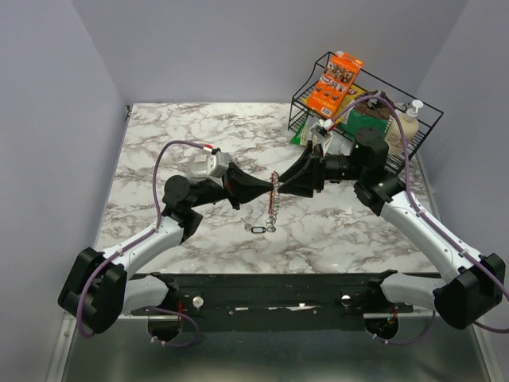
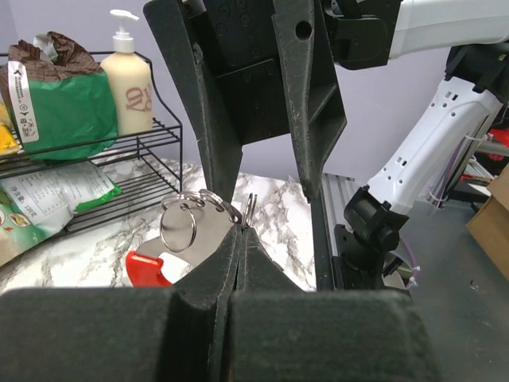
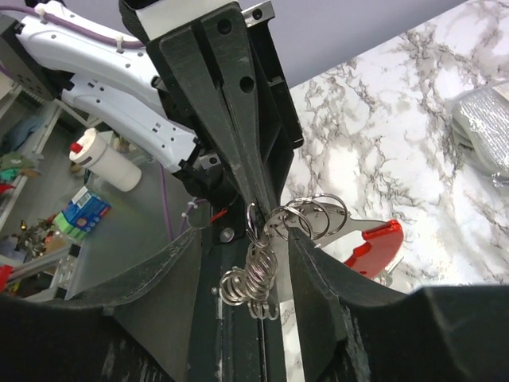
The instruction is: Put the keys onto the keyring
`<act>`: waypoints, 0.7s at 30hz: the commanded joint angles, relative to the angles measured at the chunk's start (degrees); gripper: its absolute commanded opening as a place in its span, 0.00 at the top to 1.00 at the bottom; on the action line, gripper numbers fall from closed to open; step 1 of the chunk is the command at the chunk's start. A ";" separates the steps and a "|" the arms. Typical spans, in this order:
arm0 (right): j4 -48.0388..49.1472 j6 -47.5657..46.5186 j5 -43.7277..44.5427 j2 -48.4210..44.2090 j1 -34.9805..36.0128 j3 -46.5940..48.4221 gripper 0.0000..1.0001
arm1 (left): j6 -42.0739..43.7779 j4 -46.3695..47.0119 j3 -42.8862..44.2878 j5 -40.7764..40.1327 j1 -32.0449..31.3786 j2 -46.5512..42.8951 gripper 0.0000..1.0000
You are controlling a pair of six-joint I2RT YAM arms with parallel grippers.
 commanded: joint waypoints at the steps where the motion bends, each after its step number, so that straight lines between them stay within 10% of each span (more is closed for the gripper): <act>1: 0.15 0.30 8.49 -2.41 -0.28 -2.59 0.44 | 0.92 1.51 -1.08 -1.47 1.03 -0.25 1.00; 21: -3.28 -1.01 18.19 -5.58 -0.28 -9.98 0.09 | -12.78 14.34 -4.77 4.59 17.81 1.08 1.00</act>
